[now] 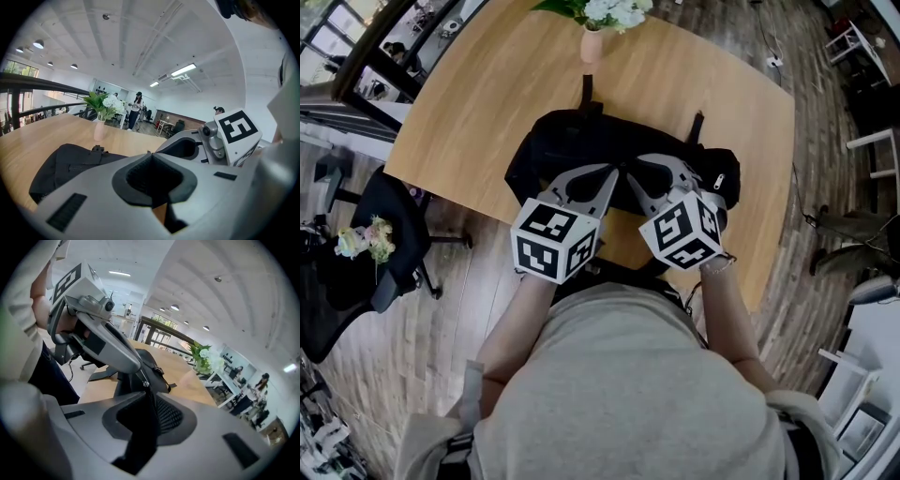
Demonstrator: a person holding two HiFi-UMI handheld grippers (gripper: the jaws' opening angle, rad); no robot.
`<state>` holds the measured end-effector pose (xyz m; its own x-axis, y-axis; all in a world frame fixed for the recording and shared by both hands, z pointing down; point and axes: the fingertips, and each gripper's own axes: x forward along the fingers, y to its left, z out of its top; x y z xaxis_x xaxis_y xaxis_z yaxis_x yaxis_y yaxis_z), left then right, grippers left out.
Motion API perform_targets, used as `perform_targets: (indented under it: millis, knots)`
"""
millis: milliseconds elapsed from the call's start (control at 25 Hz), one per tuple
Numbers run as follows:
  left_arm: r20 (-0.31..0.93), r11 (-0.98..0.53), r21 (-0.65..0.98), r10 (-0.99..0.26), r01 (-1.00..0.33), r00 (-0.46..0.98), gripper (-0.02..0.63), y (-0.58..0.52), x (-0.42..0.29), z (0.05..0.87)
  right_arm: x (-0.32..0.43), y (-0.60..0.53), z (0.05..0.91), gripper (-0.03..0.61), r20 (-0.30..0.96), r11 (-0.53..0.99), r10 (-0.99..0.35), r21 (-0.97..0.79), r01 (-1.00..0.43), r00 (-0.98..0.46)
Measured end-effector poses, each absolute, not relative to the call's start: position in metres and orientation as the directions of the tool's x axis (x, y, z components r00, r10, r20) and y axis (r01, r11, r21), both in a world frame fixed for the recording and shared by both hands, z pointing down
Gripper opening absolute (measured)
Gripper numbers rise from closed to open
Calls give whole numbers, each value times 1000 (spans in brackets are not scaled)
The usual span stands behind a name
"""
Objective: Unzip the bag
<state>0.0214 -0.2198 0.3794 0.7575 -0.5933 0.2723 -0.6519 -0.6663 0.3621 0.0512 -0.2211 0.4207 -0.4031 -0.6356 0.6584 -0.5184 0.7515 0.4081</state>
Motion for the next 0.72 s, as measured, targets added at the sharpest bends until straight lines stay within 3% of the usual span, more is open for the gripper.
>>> perform_targets:
  millis: [160,720]
  knots:
    - [272,-658,368,-599,-657,753,18,-223,19,381,50,-220,422,35,654,743,-643,411,-528,-397]
    - [266,-596,416,-642,-686,719,20,-231,-3,385,53,-220,416,32,635,719,-659,377,-584,-403]
